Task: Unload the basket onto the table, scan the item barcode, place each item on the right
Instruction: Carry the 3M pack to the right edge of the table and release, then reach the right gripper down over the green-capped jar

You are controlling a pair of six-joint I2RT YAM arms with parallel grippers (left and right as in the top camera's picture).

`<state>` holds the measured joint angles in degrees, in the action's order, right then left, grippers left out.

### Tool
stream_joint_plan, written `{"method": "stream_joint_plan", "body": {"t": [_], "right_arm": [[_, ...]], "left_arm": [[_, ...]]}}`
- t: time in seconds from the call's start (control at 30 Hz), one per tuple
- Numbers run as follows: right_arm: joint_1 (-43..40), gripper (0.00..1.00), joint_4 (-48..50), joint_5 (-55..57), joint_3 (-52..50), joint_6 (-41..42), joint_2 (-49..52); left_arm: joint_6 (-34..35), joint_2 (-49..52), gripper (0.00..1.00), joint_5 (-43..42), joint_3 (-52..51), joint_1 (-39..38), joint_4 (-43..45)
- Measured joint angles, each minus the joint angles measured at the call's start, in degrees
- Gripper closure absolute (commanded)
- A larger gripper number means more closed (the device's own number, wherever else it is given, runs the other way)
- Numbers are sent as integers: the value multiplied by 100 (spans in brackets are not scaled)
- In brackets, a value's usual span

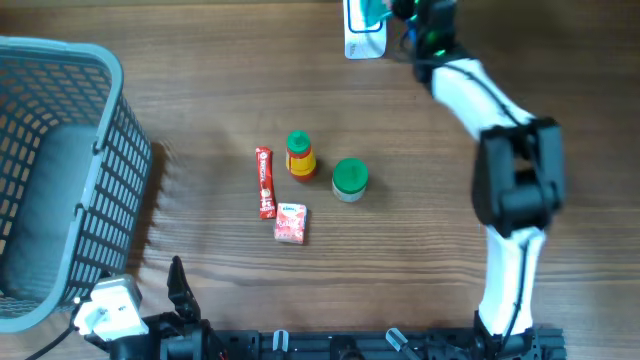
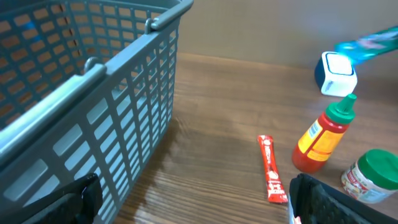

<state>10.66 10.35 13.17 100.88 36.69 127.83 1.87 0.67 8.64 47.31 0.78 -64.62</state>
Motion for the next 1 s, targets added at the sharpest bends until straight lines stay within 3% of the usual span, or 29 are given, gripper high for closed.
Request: {"method": "stream_joint_plan", "body": {"t": [0.13, 0.23, 0.43, 0.57, 0.67, 0.7, 0.73, 0.8, 1.0], "right_arm": [[-1010, 96, -2304, 216, 127, 15, -1427], [-2157, 96, -3499, 282, 140, 79, -1526], [-3985, 96, -4319, 299, -345, 214, -925], [-4310, 95, -5219, 297, -529, 907, -787], [-4334, 83, -5731, 291, -531, 1569, -787], [-4334, 66, -5814, 238, -531, 1725, -787], [-4334, 23, -5880, 179, -531, 1851, -787], [-4334, 0, -6033, -111, -533, 2037, -787], [-4339, 0, -6358, -1781, -535, 1587, -789]], "left_arm": [[0, 2, 0, 0, -2, 0, -15], [0, 0, 0, 0, -2, 0, -15], [0, 2, 0, 0, -2, 0, -11], [0, 2, 0, 0, -2, 0, -11], [0, 0, 0, 0, -2, 0, -11], [0, 2, 0, 0, -2, 0, -11], [0, 0, 0, 0, -2, 0, -11], [0, 2, 0, 0, -2, 0, -11], [0, 0, 0, 0, -2, 0, -11]]}}
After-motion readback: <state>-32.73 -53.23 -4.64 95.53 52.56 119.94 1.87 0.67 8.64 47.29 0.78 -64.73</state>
